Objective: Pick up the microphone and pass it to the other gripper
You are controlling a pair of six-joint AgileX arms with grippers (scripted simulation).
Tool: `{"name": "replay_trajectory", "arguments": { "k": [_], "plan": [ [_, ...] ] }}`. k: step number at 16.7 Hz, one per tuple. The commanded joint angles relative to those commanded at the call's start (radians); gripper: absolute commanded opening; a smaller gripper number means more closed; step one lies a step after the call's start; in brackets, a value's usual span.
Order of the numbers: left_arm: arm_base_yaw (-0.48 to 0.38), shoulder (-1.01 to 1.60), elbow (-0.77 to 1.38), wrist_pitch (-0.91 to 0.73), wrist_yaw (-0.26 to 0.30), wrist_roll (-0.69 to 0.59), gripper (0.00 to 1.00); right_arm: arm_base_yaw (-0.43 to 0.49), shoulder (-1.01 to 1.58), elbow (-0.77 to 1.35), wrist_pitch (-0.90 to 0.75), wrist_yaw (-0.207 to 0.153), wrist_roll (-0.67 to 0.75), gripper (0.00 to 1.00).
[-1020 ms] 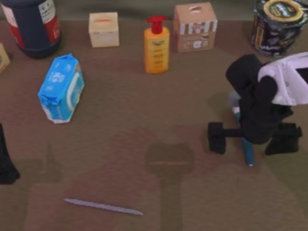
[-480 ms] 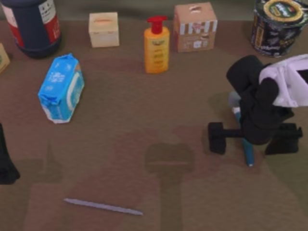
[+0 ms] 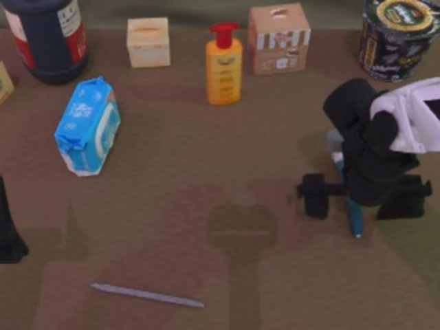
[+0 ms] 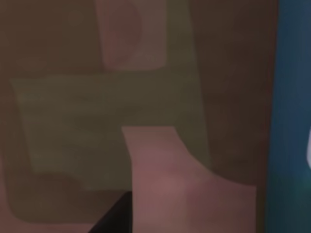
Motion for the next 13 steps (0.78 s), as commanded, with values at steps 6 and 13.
{"name": "replay_trajectory", "arguments": {
  "k": [6, 13],
  "plan": [
    [0.000, 0.000, 0.000, 0.000, 0.000, 0.000, 1.00, 0.000, 0.000, 0.000, 0.000, 0.000, 0.000, 0.00],
    [0.000, 0.000, 0.000, 0.000, 0.000, 0.000, 1.00, 0.003, -0.065, 0.024, -0.034, 0.023, -0.014, 0.00]
  ]
}}
